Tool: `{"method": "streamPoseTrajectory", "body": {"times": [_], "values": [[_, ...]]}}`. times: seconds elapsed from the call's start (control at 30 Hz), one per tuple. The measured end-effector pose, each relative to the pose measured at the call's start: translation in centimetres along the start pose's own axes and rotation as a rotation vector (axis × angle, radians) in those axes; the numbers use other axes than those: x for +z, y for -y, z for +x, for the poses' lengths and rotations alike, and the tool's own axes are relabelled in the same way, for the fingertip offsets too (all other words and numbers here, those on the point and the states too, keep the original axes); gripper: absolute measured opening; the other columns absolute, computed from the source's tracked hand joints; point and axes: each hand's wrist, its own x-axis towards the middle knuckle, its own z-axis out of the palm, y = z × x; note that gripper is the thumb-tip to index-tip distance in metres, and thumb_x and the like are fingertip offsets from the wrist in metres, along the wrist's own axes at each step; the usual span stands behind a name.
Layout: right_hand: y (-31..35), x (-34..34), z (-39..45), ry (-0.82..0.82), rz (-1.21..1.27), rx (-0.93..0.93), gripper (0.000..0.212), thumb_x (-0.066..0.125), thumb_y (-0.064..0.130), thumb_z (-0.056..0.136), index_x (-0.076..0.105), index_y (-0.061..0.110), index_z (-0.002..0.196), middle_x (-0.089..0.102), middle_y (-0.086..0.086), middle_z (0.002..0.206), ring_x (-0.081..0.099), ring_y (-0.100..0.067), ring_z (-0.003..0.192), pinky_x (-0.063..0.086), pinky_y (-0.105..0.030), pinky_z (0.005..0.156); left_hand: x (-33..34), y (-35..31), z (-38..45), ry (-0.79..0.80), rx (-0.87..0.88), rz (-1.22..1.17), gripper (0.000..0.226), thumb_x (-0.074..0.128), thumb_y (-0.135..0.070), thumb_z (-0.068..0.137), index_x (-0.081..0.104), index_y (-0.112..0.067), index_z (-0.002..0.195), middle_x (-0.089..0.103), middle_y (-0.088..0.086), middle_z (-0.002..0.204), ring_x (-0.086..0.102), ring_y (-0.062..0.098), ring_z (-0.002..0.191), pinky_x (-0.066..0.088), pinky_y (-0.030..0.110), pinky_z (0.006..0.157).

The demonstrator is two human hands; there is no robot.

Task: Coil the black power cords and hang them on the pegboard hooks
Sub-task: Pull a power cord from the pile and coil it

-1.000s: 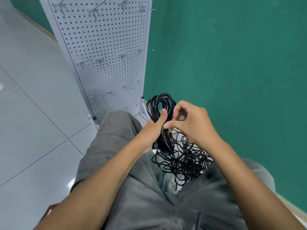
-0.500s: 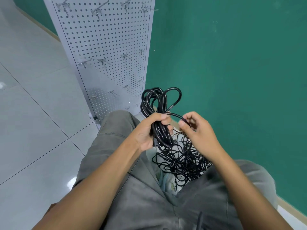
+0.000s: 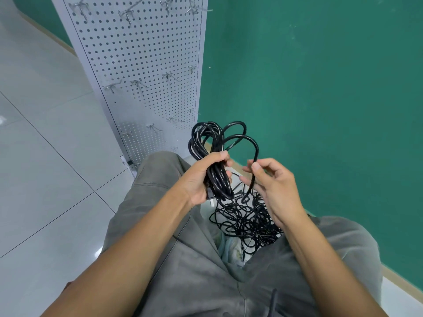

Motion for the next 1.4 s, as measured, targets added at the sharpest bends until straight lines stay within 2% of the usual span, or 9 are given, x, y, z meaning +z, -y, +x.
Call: {"method": "streamPoseTrajectory", "body": {"times": [0.17, 0.33, 0.43, 0.53, 0.77, 1.0, 1.2, 1.3, 1.4], "values": [[1.4, 1.6, 0.4, -0.052, -0.119, -0.054, 0.003, 0.074, 0.008, 0.091, 0.076, 0.010, 0.091, 0.078, -0.006, 0.086, 0.071, -0.012, 0.082, 0.058, -0.023, 0.086, 0.7, 0.2, -0.5, -0.061, -0.118, 0.229, 0.034, 0.076, -0.046, 0.086, 0.075, -0.019, 0.106, 0.066, 0.002, 0.086, 0.065, 0.010, 0.066, 0.054, 0.025, 0.061], [1.6, 2.4, 0.9, -0.121, -0.122, 0.018, 0.013, 0.081, 0.011, 0.085, 0.073, 0.002, 0.091, 0.078, -0.009, 0.080, 0.072, -0.012, 0.071, 0.056, -0.020, 0.064, 1.2, 0.6, -0.7, -0.036, -0.106, 0.328, 0.052, 0.078, -0.048, 0.082, 0.072, -0.021, 0.126, 0.074, 0.007, 0.124, 0.067, 0.021, 0.120, 0.053, 0.047, 0.104], [1.7, 2.7, 1.0, -0.102, -0.116, 0.065, 0.012, 0.082, 0.010, 0.084, 0.072, 0.004, 0.086, 0.075, -0.014, 0.078, 0.064, -0.020, 0.062, 0.053, -0.028, 0.051, 1.8, 0.8, -0.8, -0.079, -0.086, 0.302, 0.022, 0.067, -0.024, 0.097, 0.073, -0.012, 0.115, 0.077, 0.010, 0.106, 0.073, 0.024, 0.103, 0.061, 0.043, 0.086], [1.5, 2.6, 1.6, -0.089, -0.153, 0.074, 0.011, 0.083, 0.013, 0.084, 0.074, 0.007, 0.084, 0.074, -0.020, 0.084, 0.059, -0.024, 0.063, 0.054, -0.034, 0.059, 1.9, 1.0, -0.8, -0.091, -0.049, 0.312, 0.014, 0.063, -0.017, 0.099, 0.071, -0.009, 0.107, 0.074, 0.007, 0.093, 0.070, 0.023, 0.087, 0.061, 0.037, 0.073], [1.2, 2.1, 2.7, -0.008, -0.153, 0.142, 0.023, 0.088, 0.019, 0.076, 0.077, 0.005, 0.090, 0.072, -0.025, 0.103, 0.064, -0.022, 0.068, 0.051, -0.033, 0.059, 2.0, 0.9, -0.9, -0.068, -0.068, 0.275, 0.013, 0.061, -0.018, 0.100, 0.071, -0.011, 0.096, 0.073, 0.004, 0.086, 0.072, 0.022, 0.087, 0.062, 0.035, 0.076], [1.5, 1.9, 2.2, 0.025, -0.130, 0.104, 0.007, 0.074, 0.007, 0.091, 0.077, 0.005, 0.098, 0.066, -0.010, 0.075, 0.057, -0.020, 0.061, 0.047, -0.030, 0.054, 1.4, 0.9, -0.5, -0.050, -0.057, 0.263, 0.018, 0.059, -0.019, 0.101, 0.068, -0.014, 0.086, 0.074, 0.003, 0.089, 0.072, 0.017, 0.090, 0.057, 0.031, 0.074], [1.1, 1.2, 1.6, 0.042, -0.240, -0.014, 0.015, 0.058, 0.018, 0.104, 0.070, 0.014, 0.112, 0.076, -0.005, 0.103, 0.072, -0.018, 0.096, 0.058, -0.034, 0.091, 1.1, 0.7, 0.0, -0.072, -0.056, 0.077, 0.023, 0.066, -0.030, 0.093, 0.057, -0.020, 0.074, 0.056, -0.007, 0.064, 0.060, 0.010, 0.066, 0.046, 0.030, 0.079], [0.1, 1.2, 0.9, 0.237, -0.394, 0.037, 0.032, 0.041, 0.046, 0.107, 0.065, 0.030, 0.121, 0.075, 0.008, 0.111, 0.070, -0.007, 0.107, 0.051, -0.034, 0.103, 1.0, 0.2, 0.0, -0.066, 0.006, -0.050, 0.021, 0.065, -0.030, 0.094, 0.054, -0.020, 0.079, 0.055, -0.010, 0.062, 0.059, 0.007, 0.061, 0.046, 0.028, 0.079], [-2.0, 0.8, 0.2, 0.423, -0.548, 0.137, 0.052, 0.021, 0.066, 0.101, 0.064, 0.044, 0.117, 0.067, 0.031, 0.109, 0.057, 0.013, 0.113, 0.037, -0.017, 0.104, 0.9, -0.6, -0.2, -0.129, 0.087, -0.209, 0.014, 0.064, -0.027, 0.093, 0.056, -0.019, 0.084, 0.053, -0.010, 0.063, 0.059, 0.006, 0.061, 0.054, 0.025, 0.074]]}}
